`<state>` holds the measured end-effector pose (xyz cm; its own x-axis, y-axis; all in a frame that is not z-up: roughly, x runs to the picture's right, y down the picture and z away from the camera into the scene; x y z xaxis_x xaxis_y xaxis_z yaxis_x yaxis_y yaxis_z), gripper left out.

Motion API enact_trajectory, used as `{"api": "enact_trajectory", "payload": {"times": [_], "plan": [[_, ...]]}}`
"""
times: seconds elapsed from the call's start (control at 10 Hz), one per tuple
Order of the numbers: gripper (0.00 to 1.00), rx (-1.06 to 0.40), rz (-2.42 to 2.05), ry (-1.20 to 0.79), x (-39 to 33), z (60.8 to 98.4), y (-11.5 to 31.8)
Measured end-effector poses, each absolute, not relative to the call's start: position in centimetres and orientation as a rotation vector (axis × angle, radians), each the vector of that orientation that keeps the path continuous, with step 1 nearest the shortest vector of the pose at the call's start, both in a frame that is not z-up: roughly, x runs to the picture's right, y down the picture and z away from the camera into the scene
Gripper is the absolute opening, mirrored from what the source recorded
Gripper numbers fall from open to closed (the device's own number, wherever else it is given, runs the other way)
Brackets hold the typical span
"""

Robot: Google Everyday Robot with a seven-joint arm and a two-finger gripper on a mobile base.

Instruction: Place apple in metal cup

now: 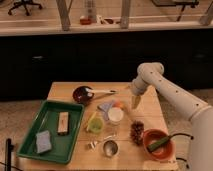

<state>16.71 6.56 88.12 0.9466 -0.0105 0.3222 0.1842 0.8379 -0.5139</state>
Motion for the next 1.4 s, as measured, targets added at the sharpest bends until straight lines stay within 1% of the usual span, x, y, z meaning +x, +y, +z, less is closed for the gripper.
{"api": "enact_trajectory", "payload": {"times": [1.0,1.1,1.2,1.3,1.4], "plan": [[0.8,-0.611,-0.366,-0.399,12.2,87.7,10.1],[0.75,-0.621,-0.385,-0.409,11.8,88.0,10.4],[0.65,-0.629,-0.396,-0.418,11.4,88.4,10.6],[0.58,-0.634,-0.4,-0.424,11.3,88.6,10.7],[0.45,-0.647,-0.402,-0.431,11.2,89.2,11.0]]}}
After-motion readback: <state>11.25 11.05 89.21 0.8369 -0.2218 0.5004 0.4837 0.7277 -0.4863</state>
